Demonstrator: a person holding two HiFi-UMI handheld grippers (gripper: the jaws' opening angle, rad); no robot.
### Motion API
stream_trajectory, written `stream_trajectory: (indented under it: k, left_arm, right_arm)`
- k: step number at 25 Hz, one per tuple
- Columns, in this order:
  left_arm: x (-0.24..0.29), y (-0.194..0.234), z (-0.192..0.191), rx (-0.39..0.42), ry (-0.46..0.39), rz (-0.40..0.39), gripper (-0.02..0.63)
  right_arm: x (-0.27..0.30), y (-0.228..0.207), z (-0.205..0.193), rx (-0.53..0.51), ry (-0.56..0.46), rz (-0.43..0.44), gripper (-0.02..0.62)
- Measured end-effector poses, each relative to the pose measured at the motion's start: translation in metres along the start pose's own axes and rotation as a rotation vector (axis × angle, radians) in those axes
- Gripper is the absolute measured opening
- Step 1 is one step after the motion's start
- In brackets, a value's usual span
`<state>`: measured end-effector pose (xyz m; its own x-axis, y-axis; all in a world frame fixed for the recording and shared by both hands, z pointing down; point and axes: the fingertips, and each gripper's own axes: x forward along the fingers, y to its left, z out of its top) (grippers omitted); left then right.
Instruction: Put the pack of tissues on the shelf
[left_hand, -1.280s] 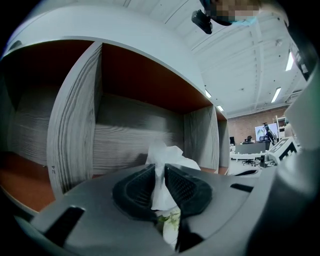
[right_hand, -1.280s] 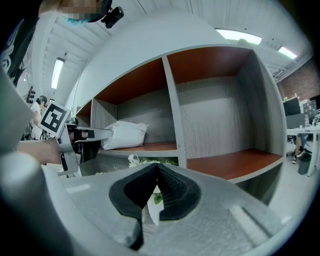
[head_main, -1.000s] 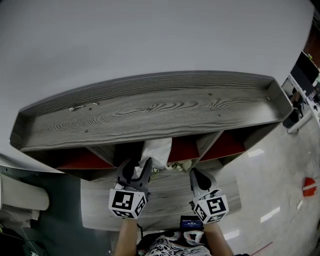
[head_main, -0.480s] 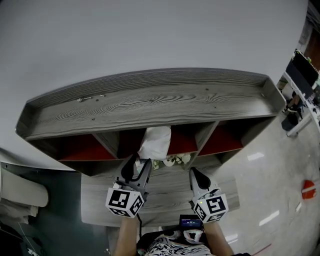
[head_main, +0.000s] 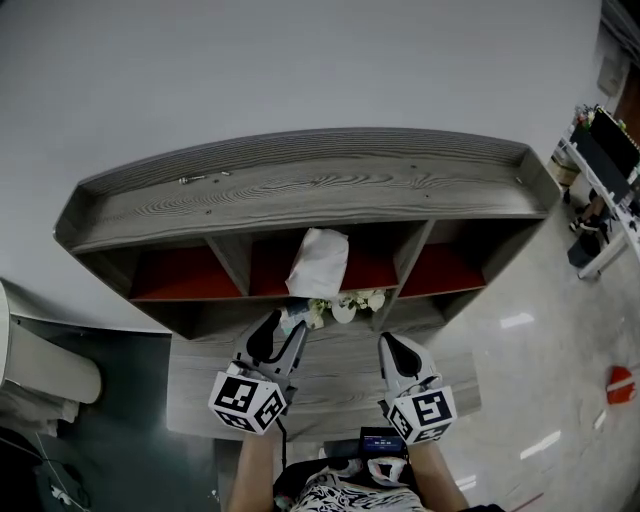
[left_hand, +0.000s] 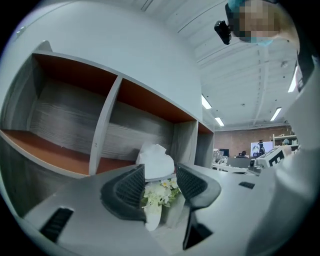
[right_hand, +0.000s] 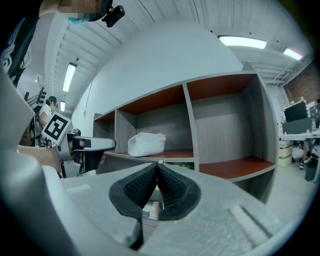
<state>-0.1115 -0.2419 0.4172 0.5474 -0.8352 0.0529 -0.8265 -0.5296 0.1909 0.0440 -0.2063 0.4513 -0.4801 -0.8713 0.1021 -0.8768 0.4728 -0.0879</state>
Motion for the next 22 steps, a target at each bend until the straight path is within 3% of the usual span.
stream_trajectory:
  k: [3,5,6,11,19,22]
  left_arm:
    - [-0.013,-0.008,-0.005,-0.018,-0.005,-0.01,0.171]
    - [-0.025,-0.01,-0.006,-0.02,-0.024,0.006,0.064]
    - [-0.029,-0.011,-0.006,-0.02,-0.03,0.012,0.046]
    - [-0.05,-0.014,-0.008,-0.017,-0.032,0.033,0.026]
    - [-0.075,-0.02,-0.03,-0.005,0.033,0.073,0.009]
    - [-0.081,-0.021,-0.047,-0.016,0.093,0.074,0.008]
  right_arm:
    - [-0.01,0.007,-0.002,0.01,-0.004,-0.007,0.004]
    - [-0.016,0.011,-0.001,0.002,-0.007,-0.001,0.004]
    - [-0.019,0.012,-0.001,-0.001,-0.009,-0.001,0.004]
    - [-0.033,0.02,-0.001,0.007,-0.02,-0.015,0.003]
    - [-0.049,0.035,0.0,-0.019,-0.024,-0.004,0.005]
    - [-0.055,0.039,-0.004,-0.026,-0.014,-0.006,0.005]
